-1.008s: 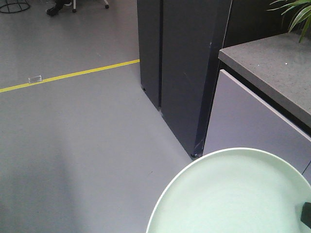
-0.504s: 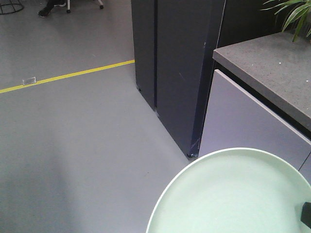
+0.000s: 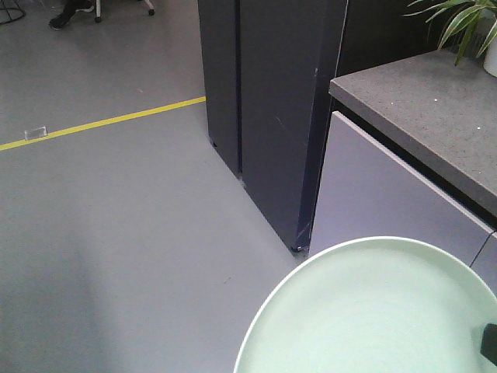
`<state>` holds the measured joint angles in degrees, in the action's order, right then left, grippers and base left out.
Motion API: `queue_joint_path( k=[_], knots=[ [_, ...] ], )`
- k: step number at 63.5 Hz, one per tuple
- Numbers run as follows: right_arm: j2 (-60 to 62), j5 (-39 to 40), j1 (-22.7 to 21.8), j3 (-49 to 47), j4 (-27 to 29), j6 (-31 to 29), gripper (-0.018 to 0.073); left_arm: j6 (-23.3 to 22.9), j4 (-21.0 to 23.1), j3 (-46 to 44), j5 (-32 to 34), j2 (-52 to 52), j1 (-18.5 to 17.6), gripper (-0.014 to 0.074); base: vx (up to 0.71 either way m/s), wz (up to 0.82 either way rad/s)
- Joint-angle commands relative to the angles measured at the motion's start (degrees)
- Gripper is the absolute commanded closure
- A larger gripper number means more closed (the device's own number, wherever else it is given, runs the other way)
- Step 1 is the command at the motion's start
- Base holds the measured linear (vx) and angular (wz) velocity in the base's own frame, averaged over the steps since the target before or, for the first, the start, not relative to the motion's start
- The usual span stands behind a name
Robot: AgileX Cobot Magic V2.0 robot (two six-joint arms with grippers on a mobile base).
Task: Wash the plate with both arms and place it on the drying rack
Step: 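Keep holding the plate while driving past the dark cabinets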
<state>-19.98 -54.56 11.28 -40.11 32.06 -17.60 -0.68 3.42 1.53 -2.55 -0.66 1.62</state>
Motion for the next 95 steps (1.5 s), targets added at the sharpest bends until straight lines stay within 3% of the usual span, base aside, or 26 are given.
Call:
queue_joint_path(
  k=[1, 95],
  knots=[
    [-0.6, 3.9, -0.2, -1.3, 1.6, -0.2, 0.0561, -0.3, 0.5, -1.5, 4.4, -0.8, -0.4, 0.0603, 0.01, -0.05],
    [-0.6, 3.9, -0.2, -1.3, 1.6, -0.2, 0.0561, -0.3, 0.5, -1.5, 4.4, -0.8, -0.4, 0.0603, 0.01, -0.06]
  ],
)
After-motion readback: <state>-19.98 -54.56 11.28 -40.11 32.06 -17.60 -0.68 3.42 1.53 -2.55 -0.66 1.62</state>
